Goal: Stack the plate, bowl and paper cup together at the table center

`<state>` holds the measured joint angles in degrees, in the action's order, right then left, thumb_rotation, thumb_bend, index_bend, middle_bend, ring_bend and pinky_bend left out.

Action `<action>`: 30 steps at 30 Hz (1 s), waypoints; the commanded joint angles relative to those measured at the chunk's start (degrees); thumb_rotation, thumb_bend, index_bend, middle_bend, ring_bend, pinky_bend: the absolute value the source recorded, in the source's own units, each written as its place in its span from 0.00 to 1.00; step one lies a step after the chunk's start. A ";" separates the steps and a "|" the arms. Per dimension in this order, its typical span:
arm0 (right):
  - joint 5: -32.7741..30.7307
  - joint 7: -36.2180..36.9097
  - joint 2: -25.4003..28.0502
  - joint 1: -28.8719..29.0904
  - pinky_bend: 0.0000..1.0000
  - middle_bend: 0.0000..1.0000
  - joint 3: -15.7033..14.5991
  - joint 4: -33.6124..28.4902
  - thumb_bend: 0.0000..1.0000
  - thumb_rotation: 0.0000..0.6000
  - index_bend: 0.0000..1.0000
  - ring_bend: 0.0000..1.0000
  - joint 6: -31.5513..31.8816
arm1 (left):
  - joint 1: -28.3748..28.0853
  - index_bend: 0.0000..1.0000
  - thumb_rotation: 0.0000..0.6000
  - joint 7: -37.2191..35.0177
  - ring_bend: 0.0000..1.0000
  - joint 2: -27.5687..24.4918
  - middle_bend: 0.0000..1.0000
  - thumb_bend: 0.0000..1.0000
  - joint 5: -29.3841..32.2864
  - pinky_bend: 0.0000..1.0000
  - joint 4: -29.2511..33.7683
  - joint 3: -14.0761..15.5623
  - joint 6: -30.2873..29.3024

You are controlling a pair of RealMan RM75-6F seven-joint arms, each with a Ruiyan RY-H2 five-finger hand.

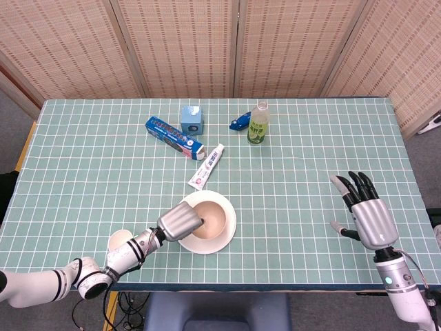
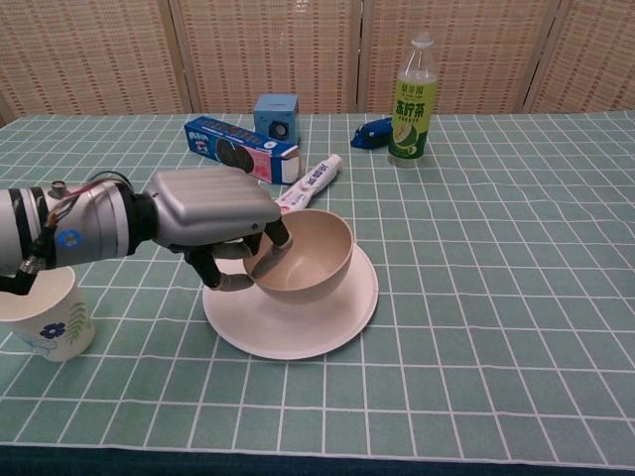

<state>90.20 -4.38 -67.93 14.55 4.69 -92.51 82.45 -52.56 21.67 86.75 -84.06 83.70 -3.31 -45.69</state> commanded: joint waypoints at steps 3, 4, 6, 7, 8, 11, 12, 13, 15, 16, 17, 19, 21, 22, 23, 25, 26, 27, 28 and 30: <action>-0.07 0.28 0.04 -0.13 0.00 0.14 0.05 0.22 0.14 1.00 0.08 0.00 0.08 | 0.02 0.62 1.00 1.86 0.86 0.17 0.93 0.42 1.43 0.88 -0.50 0.13 0.48; -0.05 0.37 0.02 -0.15 0.00 0.14 0.06 0.27 0.14 1.00 0.08 0.00 0.09 | 0.09 0.62 1.00 2.29 0.86 0.08 0.92 0.42 1.49 0.88 -0.61 0.28 0.37; -0.03 0.52 -0.03 -0.12 0.00 0.14 0.11 0.32 0.14 1.00 0.08 0.00 0.07 | 0.18 0.60 1.00 3.00 0.86 -0.03 0.92 0.42 1.61 0.88 -0.74 0.48 0.24; -0.01 0.55 -0.06 -0.11 0.00 0.14 0.13 0.37 0.14 1.00 0.08 0.00 0.06 | 0.22 0.58 1.00 3.25 0.85 -0.11 0.92 0.42 1.79 0.88 -0.69 0.54 0.25; 0.00 0.58 -0.09 -0.07 0.00 0.14 0.16 0.42 0.14 1.00 0.08 0.00 -0.01 | 0.29 0.56 1.00 3.38 0.85 -0.23 0.92 0.42 2.11 0.88 -0.51 0.55 0.26; 0.11 0.78 -0.15 -0.02 0.00 0.15 0.22 0.43 0.14 1.00 0.08 0.00 -0.02 | 0.30 0.50 1.00 3.87 0.85 -1.02 0.92 0.41 2.73 0.88 0.45 0.71 0.62; 0.16 0.86 -0.15 0.02 0.00 0.15 0.24 0.41 0.14 1.00 0.08 0.00 -0.04 | 0.30 0.48 1.00 4.08 0.85 -1.30 0.91 0.41 2.90 0.88 0.78 0.78 0.73; 0.19 0.96 -0.17 0.04 0.00 0.15 0.29 0.44 0.14 1.00 0.08 0.00 -0.01 | 0.30 0.45 1.00 4.56 0.85 -1.63 0.91 0.41 3.30 0.88 1.22 0.88 0.96; 0.22 1.09 -0.18 0.05 0.00 0.15 0.30 0.44 0.14 1.00 0.08 0.00 -0.03 | 0.32 0.40 1.00 5.06 0.84 -1.96 0.91 0.40 3.83 0.88 1.89 0.92 1.09; 0.26 1.14 -0.19 0.04 0.00 0.15 0.32 0.47 0.14 1.00 0.08 0.00 0.02 | 0.37 0.38 1.00 5.28 0.84 -2.18 0.91 0.40 4.05 0.88 2.28 0.95 1.05; 0.29 1.14 -0.18 0.01 0.00 0.15 0.31 0.48 0.14 1.00 0.08 0.00 0.05 | 0.44 0.36 1.00 5.54 0.84 -2.43 0.91 0.40 4.19 0.88 2.64 0.97 0.91; 0.29 1.28 -0.12 -0.05 0.00 0.15 0.34 0.48 0.14 1.00 0.08 0.00 0.16 | 0.74 0.33 1.00 5.95 0.84 -3.22 0.90 0.40 4.57 0.88 3.77 0.87 0.31; 0.25 1.36 0.01 -0.13 0.00 0.15 0.39 0.52 0.14 1.00 0.08 0.00 0.26 | 1.22 0.29 1.00 6.07 0.83 -4.72 0.89 0.40 5.15 0.88 5.72 0.61 -0.57; 0.25 1.40 0.04 -0.13 0.00 0.15 0.42 0.53 0.14 1.00 0.08 0.00 0.29 | 1.45 0.27 1.00 6.12 0.82 -5.51 0.89 0.40 5.37 0.88 6.57 0.51 -0.97; 0.27 1.43 0.08 -0.14 0.00 0.15 0.47 0.54 0.14 1.00 0.08 0.00 0.35 | 1.75 0.25 1.00 6.19 0.82 -6.64 0.88 0.40 5.68 0.88 7.71 0.39 -1.47; 0.31 1.44 0.11 -0.14 0.00 0.15 0.56 0.54 0.14 1.00 0.08 0.00 0.46 | 2.34 0.23 1.00 6.34 0.80 -8.90 0.86 0.39 6.26 0.88 9.80 0.24 -2.34; 0.33 1.44 0.08 -0.13 0.00 0.15 0.61 0.56 0.14 1.00 0.08 0.00 0.51 | 2.64 0.22 1.00 6.34 0.78 -9.90 0.84 0.38 6.52 0.88 10.72 0.19 -2.74; 0.34 1.45 0.05 -0.12 0.00 0.15 0.64 0.59 0.14 1.00 0.08 0.00 0.52 | 2.97 0.21 1.00 6.28 0.77 -10.90 0.83 0.37 6.74 0.88 11.60 0.15 -3.19; 0.36 1.50 0.02 -0.11 0.00 0.15 0.66 0.59 0.14 1.00 0.08 0.00 0.54 | 3.33 0.21 1.00 6.13 0.74 -11.90 0.81 0.36 6.93 0.88 12.43 0.09 -3.71; 0.46 1.63 -0.06 -0.09 0.00 0.15 0.69 0.66 0.14 1.00 0.08 0.00 0.61 | 4.27 0.20 1.00 5.75 0.68 -14.36 0.75 0.34 7.26 0.87 14.31 0.17 -4.81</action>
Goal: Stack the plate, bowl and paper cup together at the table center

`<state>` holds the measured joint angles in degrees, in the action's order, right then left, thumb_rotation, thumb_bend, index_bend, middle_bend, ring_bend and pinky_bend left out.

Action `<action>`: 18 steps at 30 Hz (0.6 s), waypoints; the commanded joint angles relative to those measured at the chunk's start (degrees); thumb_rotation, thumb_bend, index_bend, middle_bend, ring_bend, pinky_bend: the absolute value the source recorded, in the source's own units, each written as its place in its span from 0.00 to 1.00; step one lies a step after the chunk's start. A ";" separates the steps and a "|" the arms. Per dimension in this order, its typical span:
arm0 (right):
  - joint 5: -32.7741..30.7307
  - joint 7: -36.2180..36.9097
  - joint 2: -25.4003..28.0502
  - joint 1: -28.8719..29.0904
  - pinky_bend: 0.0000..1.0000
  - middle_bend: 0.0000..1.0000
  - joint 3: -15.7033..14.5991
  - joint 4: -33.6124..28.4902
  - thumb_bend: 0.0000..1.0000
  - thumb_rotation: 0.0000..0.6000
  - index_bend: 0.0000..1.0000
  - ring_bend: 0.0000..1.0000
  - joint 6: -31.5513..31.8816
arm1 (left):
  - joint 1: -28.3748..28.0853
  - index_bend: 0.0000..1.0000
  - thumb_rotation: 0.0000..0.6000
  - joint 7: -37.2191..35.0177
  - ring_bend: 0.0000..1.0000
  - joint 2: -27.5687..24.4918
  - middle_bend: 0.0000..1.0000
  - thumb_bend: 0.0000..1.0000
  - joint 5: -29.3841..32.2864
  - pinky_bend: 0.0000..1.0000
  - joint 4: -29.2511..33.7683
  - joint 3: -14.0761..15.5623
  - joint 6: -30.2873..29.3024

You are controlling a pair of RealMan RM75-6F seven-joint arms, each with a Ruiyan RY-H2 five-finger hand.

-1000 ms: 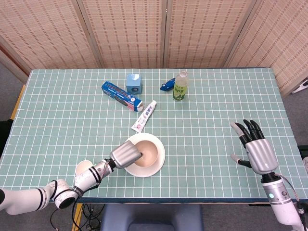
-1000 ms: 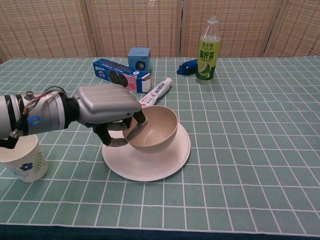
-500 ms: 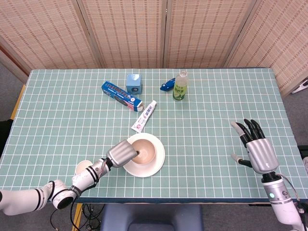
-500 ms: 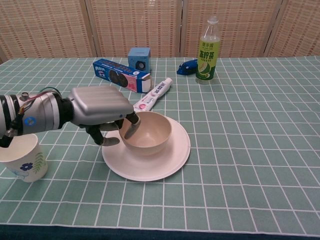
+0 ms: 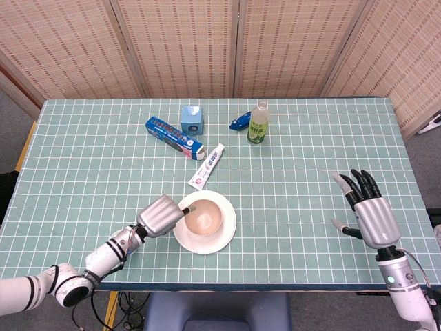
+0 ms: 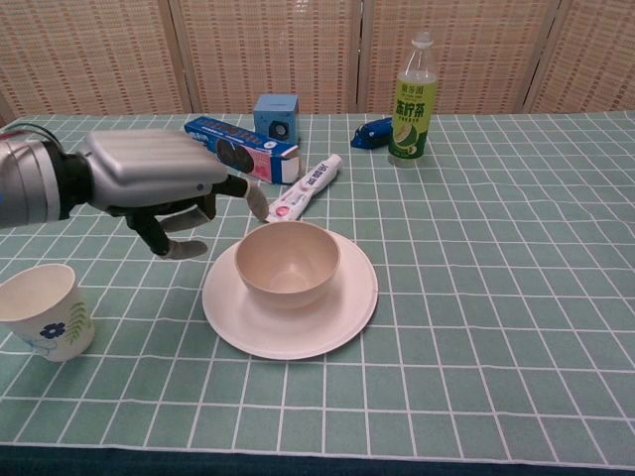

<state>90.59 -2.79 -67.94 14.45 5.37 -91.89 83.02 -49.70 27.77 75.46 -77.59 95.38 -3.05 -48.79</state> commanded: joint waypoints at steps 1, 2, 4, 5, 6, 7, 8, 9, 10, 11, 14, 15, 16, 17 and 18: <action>0.14 0.11 -0.09 0.02 0.00 0.15 0.01 0.07 0.14 1.00 0.08 0.00 0.07 | 1.99 0.20 1.00 -0.64 0.63 -4.53 0.70 0.32 0.92 0.85 3.73 0.04 -2.31; 0.18 0.19 -0.12 0.03 0.00 0.15 0.01 0.10 0.14 1.00 0.08 0.00 0.08 | 2.43 0.20 1.00 -0.86 0.60 -5.61 0.67 0.31 0.93 0.84 4.51 0.22 -2.69; 0.26 0.26 -0.17 0.09 0.00 0.15 -0.01 0.19 0.14 1.00 0.08 0.00 -0.02 | 3.44 0.20 1.00 -1.43 0.51 -8.25 0.57 0.28 0.63 0.79 6.25 0.87 -3.35; 0.31 0.29 -0.21 0.14 0.00 0.15 -0.01 0.21 0.14 1.00 0.08 0.00 -0.06 | 3.93 0.19 1.00 -1.81 0.48 -9.28 0.52 0.27 0.25 0.76 6.92 1.18 -3.79; 0.36 0.33 -0.25 0.20 0.00 0.15 -0.03 0.23 0.14 1.00 0.08 0.00 -0.14 | 4.47 0.19 1.00 -2.24 0.44 -10.24 0.47 0.25 -0.27 0.72 7.50 1.54 -4.29; 0.41 0.34 -0.30 0.28 0.00 0.15 -0.03 0.26 0.14 1.00 0.08 0.00 -0.24 | 5.23 0.18 1.00 -2.93 0.41 -11.46 0.42 0.24 -1.00 0.68 8.20 2.04 -4.95; 0.43 0.32 -0.36 0.34 0.00 0.15 -0.01 0.29 0.14 1.00 0.08 0.00 -0.32 | 5.79 0.18 1.00 -3.54 0.39 -12.39 0.38 0.23 -1.55 0.65 8.73 2.47 -5.35; 0.44 0.30 -0.41 0.41 0.00 0.15 0.00 0.31 0.14 1.00 0.08 0.00 -0.41 | 6.34 0.17 1.00 -4.22 0.36 -13.28 0.34 0.22 -2.12 0.61 9.24 2.92 -5.69; 0.44 0.29 -0.46 0.48 0.00 0.15 0.00 0.33 0.14 1.00 0.08 0.00 -0.52 | 6.88 0.16 1.00 -4.92 0.32 -14.11 0.30 0.20 -2.70 0.57 9.70 3.37 -5.98; 0.46 0.28 -0.53 0.58 0.00 0.15 0.03 0.35 0.14 1.00 0.08 0.00 -0.63 | 7.55 0.16 1.00 -5.87 0.29 -15.15 0.27 0.20 -3.53 0.55 10.26 4.01 -6.28; 0.53 0.31 -0.71 0.86 0.00 0.15 0.09 0.47 0.14 1.00 0.08 0.00 -0.92 | 9.14 0.14 1.00 -8.20 0.24 -17.35 0.21 0.18 -5.60 0.49 11.45 5.60 -6.85; 0.53 0.28 -0.76 0.93 0.00 0.15 0.09 0.50 0.14 1.00 0.08 0.00 -1.03 | 9.62 0.12 1.00 -9.00 0.22 -17.88 0.19 0.17 -6.25 0.46 11.80 6.05 -7.07; 0.53 0.22 -0.82 1.01 0.00 0.16 0.09 0.54 0.14 1.00 0.08 0.00 -1.16 | 10.24 0.11 1.00 -10.42 0.18 -18.45 0.15 0.17 -7.30 0.43 12.24 6.65 -7.36; 0.55 0.21 -0.87 1.07 0.00 0.16 0.10 0.58 0.14 1.00 0.08 0.00 -1.20 | 10.66 0.10 1.00 -11.88 0.16 -18.75 0.14 0.17 -8.31 0.40 12.43 7.07 -7.61; 0.56 0.24 -0.92 1.11 0.00 0.16 0.10 0.61 0.14 1.00 0.08 0.00 -1.25 | 11.08 0.09 1.00 -13.45 0.13 -18.96 0.11 0.16 -9.41 0.37 12.42 7.48 -7.94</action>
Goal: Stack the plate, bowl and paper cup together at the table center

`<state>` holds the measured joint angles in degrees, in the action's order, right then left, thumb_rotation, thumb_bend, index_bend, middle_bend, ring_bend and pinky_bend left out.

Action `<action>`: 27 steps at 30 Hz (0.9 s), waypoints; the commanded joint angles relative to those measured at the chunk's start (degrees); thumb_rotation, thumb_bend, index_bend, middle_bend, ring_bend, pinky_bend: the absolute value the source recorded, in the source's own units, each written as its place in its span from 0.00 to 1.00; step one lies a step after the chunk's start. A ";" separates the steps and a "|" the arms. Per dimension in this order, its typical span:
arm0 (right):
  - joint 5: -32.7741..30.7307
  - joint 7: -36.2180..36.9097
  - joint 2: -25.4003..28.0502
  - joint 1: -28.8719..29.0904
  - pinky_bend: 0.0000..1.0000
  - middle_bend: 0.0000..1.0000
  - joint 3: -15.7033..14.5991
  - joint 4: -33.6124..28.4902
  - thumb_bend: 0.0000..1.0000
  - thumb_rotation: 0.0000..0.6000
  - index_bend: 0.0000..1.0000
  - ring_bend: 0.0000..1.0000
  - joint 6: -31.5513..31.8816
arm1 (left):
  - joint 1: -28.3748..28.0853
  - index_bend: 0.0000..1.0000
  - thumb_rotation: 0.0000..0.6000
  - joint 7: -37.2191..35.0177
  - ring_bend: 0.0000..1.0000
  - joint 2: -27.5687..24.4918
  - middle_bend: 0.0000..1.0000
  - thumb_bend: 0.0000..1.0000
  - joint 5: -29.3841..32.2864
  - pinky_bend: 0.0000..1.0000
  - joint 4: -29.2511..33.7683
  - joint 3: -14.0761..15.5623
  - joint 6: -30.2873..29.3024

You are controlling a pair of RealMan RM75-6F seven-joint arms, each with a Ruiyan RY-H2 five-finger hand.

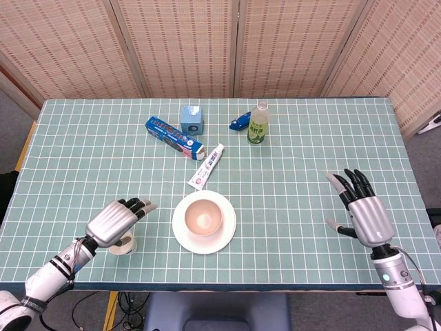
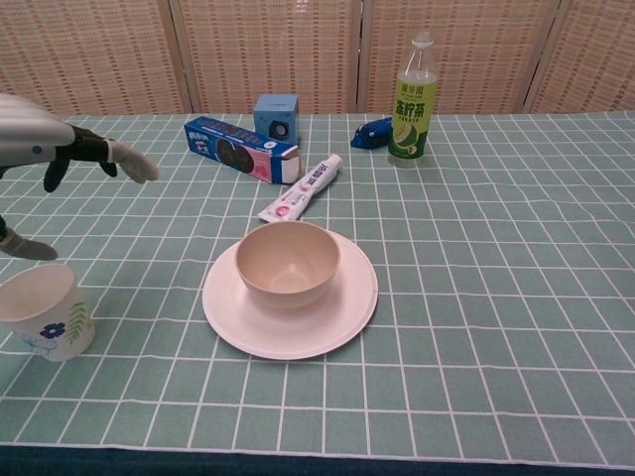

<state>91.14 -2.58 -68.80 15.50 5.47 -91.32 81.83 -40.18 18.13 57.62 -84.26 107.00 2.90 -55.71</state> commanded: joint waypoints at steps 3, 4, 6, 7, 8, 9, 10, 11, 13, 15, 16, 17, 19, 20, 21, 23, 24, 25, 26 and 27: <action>0.00 0.10 -0.17 0.15 0.00 0.16 -0.01 0.17 0.14 1.00 0.08 0.00 -0.19 | 2.49 0.06 1.00 -7.40 0.09 -1.44 0.07 0.16 -6.65 0.32 -0.32 2.93 -1.71; 0.00 0.10 -0.20 0.17 0.00 0.16 -0.03 0.20 0.14 1.00 0.08 0.00 -0.22 | 2.73 0.06 1.00 -7.94 0.09 -1.45 0.06 0.16 -7.65 0.31 -0.71 3.29 -1.90; 0.01 0.14 -0.21 0.15 0.00 0.16 -0.07 0.23 0.14 1.00 0.08 0.00 -0.20 | 3.19 0.05 1.00 -8.32 0.07 -1.60 0.05 0.16 -9.46 0.29 -1.09 4.12 -1.98; 0.02 0.11 -0.20 0.12 0.00 0.16 -0.09 0.24 0.14 1.00 0.08 0.00 -0.14 | 3.44 0.05 1.00 -8.40 0.07 -1.71 0.04 0.16 -10.17 0.28 -1.03 4.52 -1.93; 0.03 0.10 -0.18 0.09 0.00 0.16 -0.09 0.22 0.14 1.00 0.08 0.00 -0.07 | 3.63 0.05 1.00 -8.51 0.06 -1.79 0.03 0.16 -10.54 0.27 -0.90 4.79 -1.86; 0.02 0.11 -0.15 0.06 0.00 0.16 -0.09 0.17 0.14 1.00 0.08 0.00 -0.01 | 3.81 0.05 1.00 -8.62 0.06 -1.86 0.03 0.16 -10.86 0.27 -0.75 5.06 -1.73; 0.02 0.11 -0.11 0.01 0.00 0.16 -0.10 0.12 0.14 1.00 0.08 0.00 0.05 | 3.98 0.05 1.00 -8.70 0.05 -1.93 0.03 0.16 -11.11 0.26 -0.61 5.32 -1.57; 0.04 0.07 -0.07 -0.04 0.00 0.16 -0.10 0.11 0.14 1.00 0.08 0.00 0.17 | 4.22 0.05 1.00 -8.66 0.05 -1.90 0.02 0.16 -11.43 0.26 -0.56 5.57 -1.47; 0.01 0.12 -0.04 -0.10 0.00 0.16 -0.13 0.07 0.14 1.00 0.08 0.00 0.21 | 4.70 0.05 1.00 -8.38 0.04 -1.51 0.01 0.16 -11.61 0.25 -0.85 5.81 -1.31; -0.01 0.11 -0.05 -0.13 0.00 0.16 -0.18 0.12 0.14 1.00 0.08 0.00 0.21 | 5.01 0.04 1.00 -8.26 0.03 -1.01 0.00 0.16 -11.28 0.25 -1.40 5.82 -0.96; 0.00 0.13 -0.06 -0.16 0.00 0.16 -0.23 0.13 0.14 1.00 0.08 0.00 0.21 | 5.15 0.04 1.00 -8.22 0.02 -0.76 0.00 0.16 -10.96 0.25 -1.71 5.75 -0.79; 0.04 0.17 -0.05 -0.21 0.00 0.16 -0.30 0.14 0.14 1.00 0.08 0.00 0.23 | 5.35 0.04 1.00 -8.18 0.01 -0.39 0.00 0.16 -10.51 0.24 -2.11 5.58 -0.68; 0.05 0.13 -0.04 -0.28 0.00 0.16 -0.38 0.17 0.14 1.00 0.08 0.00 0.28 | 5.67 0.03 1.00 -8.02 0.00 0.13 0.00 0.16 -10.00 0.22 -2.76 5.25 -0.76; 0.03 0.18 -0.01 -0.35 0.00 0.16 -0.42 0.13 0.14 1.00 0.08 0.00 0.31 | 5.89 0.02 1.00 -7.89 0.00 0.44 0.00 0.16 -9.69 0.21 -3.14 5.04 -0.87; 0.03 0.24 0.00 -0.39 0.00 0.16 -0.43 0.12 0.14 1.00 0.08 0.00 0.37 | 6.04 0.02 1.00 -7.90 0.00 0.69 0.00 0.16 -9.50 0.21 -3.42 4.89 -0.97; 0.01 0.23 0.05 -0.49 0.00 0.16 -0.44 0.11 0.14 1.00 0.08 0.00 0.50 | 6.20 0.02 1.00 -8.03 0.00 1.08 0.00 0.16 -8.98 0.19 -4.01 4.62 -0.73; 0.02 0.27 0.08 -0.53 0.00 0.16 -0.44 0.07 0.14 1.00 0.08 0.00 0.58 | 6.20 0.02 1.00 -8.15 0.00 1.24 0.00 0.16 -8.75 0.19 -4.25 4.52 -0.50; 0.04 0.31 0.12 -0.58 0.00 0.16 -0.44 0.03 0.14 1.00 0.08 0.00 0.66 | 6.17 0.02 1.00 -8.24 0.00 1.42 0.00 0.16 -8.52 0.19 -4.53 4.43 -0.22; 0.07 0.31 0.18 -0.63 0.00 0.16 -0.46 0.00 0.14 1.00 0.08 0.00 0.74 | 6.09 0.02 1.00 -8.27 0.00 1.69 0.00 0.16 -8.13 0.19 -4.96 4.33 0.32; 0.09 0.34 0.22 -0.67 0.00 0.16 -0.47 -0.02 0.14 1.00 0.08 0.00 0.80 | 6.04 0.02 1.00 -8.32 0.00 1.95 0.00 0.16 -7.80 0.19 -5.29 4.23 0.72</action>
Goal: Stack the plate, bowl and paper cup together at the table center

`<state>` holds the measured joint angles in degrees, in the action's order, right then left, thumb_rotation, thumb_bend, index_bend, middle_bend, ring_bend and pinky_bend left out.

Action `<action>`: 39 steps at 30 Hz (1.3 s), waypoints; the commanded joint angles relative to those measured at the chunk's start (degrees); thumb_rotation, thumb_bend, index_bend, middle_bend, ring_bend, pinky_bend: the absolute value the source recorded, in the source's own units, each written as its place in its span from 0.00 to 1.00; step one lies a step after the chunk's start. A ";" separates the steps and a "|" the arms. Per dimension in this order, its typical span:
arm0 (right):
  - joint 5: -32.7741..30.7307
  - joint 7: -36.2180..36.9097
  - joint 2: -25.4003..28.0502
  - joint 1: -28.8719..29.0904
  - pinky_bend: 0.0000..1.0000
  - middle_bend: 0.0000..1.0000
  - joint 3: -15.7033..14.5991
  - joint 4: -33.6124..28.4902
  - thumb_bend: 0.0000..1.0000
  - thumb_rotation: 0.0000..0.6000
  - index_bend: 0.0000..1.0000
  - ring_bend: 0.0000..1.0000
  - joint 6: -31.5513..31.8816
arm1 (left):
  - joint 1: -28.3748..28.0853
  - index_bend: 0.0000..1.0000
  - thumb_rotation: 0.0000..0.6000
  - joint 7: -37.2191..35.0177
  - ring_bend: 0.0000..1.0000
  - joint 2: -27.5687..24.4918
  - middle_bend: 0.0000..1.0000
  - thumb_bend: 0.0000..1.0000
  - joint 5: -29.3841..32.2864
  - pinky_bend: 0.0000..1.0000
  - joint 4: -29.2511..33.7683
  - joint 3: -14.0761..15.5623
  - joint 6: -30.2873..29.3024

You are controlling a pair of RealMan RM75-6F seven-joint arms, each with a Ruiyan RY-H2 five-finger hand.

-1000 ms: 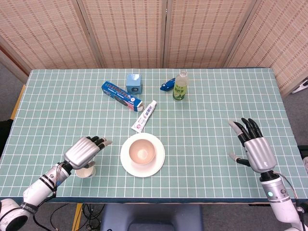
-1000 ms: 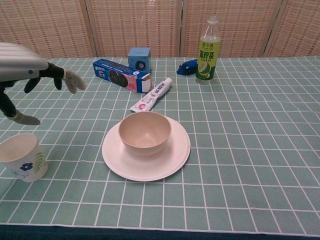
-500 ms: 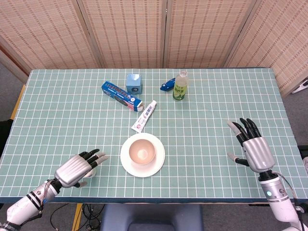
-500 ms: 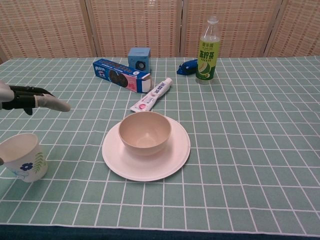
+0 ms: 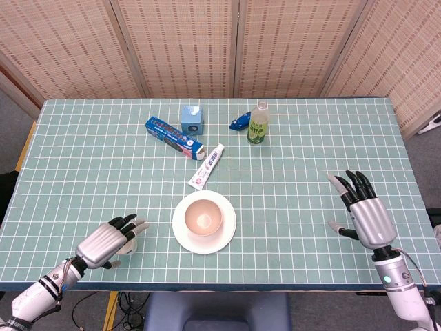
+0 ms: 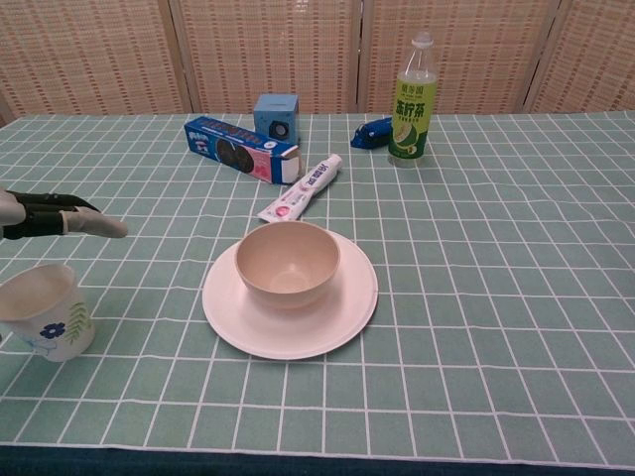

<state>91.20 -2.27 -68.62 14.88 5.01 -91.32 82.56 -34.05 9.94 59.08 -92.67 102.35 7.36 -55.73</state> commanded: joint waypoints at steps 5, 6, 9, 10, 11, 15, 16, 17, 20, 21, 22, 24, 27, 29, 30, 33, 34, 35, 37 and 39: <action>-0.06 0.03 0.18 -0.29 0.00 0.16 -0.08 -0.12 0.14 1.00 0.08 0.00 0.26 | -0.52 0.05 1.00 -1.73 0.00 2.59 0.00 0.16 2.87 0.19 -3.07 -0.88 3.21; -0.05 0.00 0.20 -0.33 0.00 0.16 -0.11 -0.15 0.14 1.00 0.08 0.00 0.29 | -0.63 0.06 1.00 -1.99 0.00 2.94 0.00 0.16 3.19 0.19 -3.53 -1.02 3.60; -0.09 -0.08 0.25 -0.42 0.00 0.16 -0.14 -0.24 0.14 1.00 0.08 0.00 0.31 | -0.62 0.12 1.00 -3.26 0.01 4.58 0.00 0.16 3.56 0.23 -5.44 -1.62 3.58; -0.12 -0.12 0.26 -0.45 0.00 0.16 -0.13 -0.28 0.14 1.00 0.08 0.00 0.33 | -0.65 0.15 1.00 -3.81 0.03 5.07 0.00 0.16 3.66 0.26 -6.13 -1.76 3.68; -0.13 -0.15 0.29 -0.47 0.00 0.16 -0.14 -0.32 0.14 1.00 0.08 0.00 0.33 | -0.66 0.18 1.00 -4.21 0.05 5.42 0.00 0.16 3.66 0.30 -6.64 -1.87 3.69; -0.20 -0.24 0.42 -0.55 0.00 0.16 -0.11 -0.48 0.14 1.00 0.08 0.00 0.36 | -0.54 0.26 1.00 -5.96 0.12 6.65 0.01 0.16 3.53 0.43 -8.33 -2.11 3.46; -0.20 -0.27 0.43 -0.55 0.00 0.16 -0.11 -0.51 0.14 1.00 0.08 0.00 0.35 | -0.52 0.27 1.00 -6.30 0.14 6.86 0.03 0.16 3.45 0.46 -8.58 -2.16 3.36; -0.24 -0.34 0.44 -0.56 0.00 0.16 -0.11 -0.53 0.14 1.00 0.08 0.00 0.30 | -0.43 0.29 1.00 -6.80 0.15 7.25 0.04 0.16 3.21 0.48 -8.96 -2.29 2.95; -0.30 -0.35 0.46 -0.56 0.00 0.16 -0.14 -0.57 0.14 1.00 0.08 0.00 0.15 | -0.20 0.35 1.00 -7.74 0.22 8.11 0.11 0.17 2.74 0.57 -10.05 -2.44 2.19; -0.33 -0.38 0.46 -0.56 0.00 0.16 -0.14 -0.59 0.14 1.00 0.08 0.00 0.13 | -0.21 0.36 1.00 -7.92 0.23 8.26 0.12 0.17 2.76 0.58 -10.25 -2.46 2.23; -0.33 -0.36 0.46 -0.57 0.00 0.16 -0.12 -0.60 0.14 1.00 0.08 0.00 0.15 | -0.25 0.37 1.00 -8.00 0.24 8.31 0.13 0.19 2.81 0.60 -10.37 -2.47 2.35; -0.37 -0.38 0.52 -0.61 0.00 0.16 -0.07 -0.63 0.14 1.00 0.08 0.00 0.22 | -0.33 0.39 1.00 -7.83 0.25 8.38 0.15 0.20 2.90 0.62 -10.56 -2.51 2.55; -0.41 -0.39 0.58 -0.66 0.00 0.16 -0.03 -0.73 0.14 1.00 0.08 0.00 0.28 | -0.37 0.40 1.00 -7.62 0.27 8.35 0.19 0.22 3.16 0.64 -10.51 -2.56 2.77; -0.39 -0.48 0.62 -0.67 0.00 0.16 0.00 -0.79 0.14 1.00 0.08 0.00 0.30 | -0.39 0.40 1.00 -7.73 0.28 8.22 0.21 0.22 3.29 0.65 -10.36 -2.60 2.86; -0.38 -0.53 0.65 -0.67 0.00 0.16 0.00 -0.82 0.14 1.00 0.08 0.00 0.29 | -0.45 0.41 1.00 -7.72 0.28 8.08 0.21 0.23 3.25 0.65 -10.26 -2.64 2.88; -0.40 -0.56 0.72 -0.66 0.00 0.16 0.10 -0.92 0.14 1.00 0.08 0.00 0.34 | -0.92 0.41 1.00 -7.69 0.29 7.00 0.22 0.23 3.16 0.66 -9.30 -3.10 2.90; -0.41 -0.58 0.76 -0.65 0.00 0.16 0.14 -0.95 0.14 1.00 0.08 0.00 0.35 | -1.23 0.41 1.00 -7.77 0.29 6.35 0.23 0.23 3.12 0.66 -8.63 -3.48 2.83; -0.40 -0.59 0.80 -0.63 0.00 0.16 0.17 -0.99 0.14 1.00 0.08 0.00 0.34 | -1.52 0.41 1.00 -7.99 0.29 5.83 0.23 0.23 3.13 0.66 -8.05 -3.85 2.79; -0.41 -0.63 0.85 -0.63 0.00 0.16 0.21 -1.03 0.14 1.00 0.08 0.00 0.35 | -2.26 0.40 1.00 -8.70 0.29 4.65 0.23 0.23 3.32 0.66 -6.69 -4.73 2.96; -0.40 -0.59 0.85 -0.59 0.00 0.16 0.23 -1.03 0.14 1.00 0.08 0.00 0.31 | -3.43 0.40 1.00 -9.70 0.29 3.32 0.23 0.23 3.65 0.66 -5.16 -6.02 3.45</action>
<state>90.80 -2.85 -67.78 14.29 5.25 -92.34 82.87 -36.57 1.04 63.39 -89.29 96.12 2.31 -52.64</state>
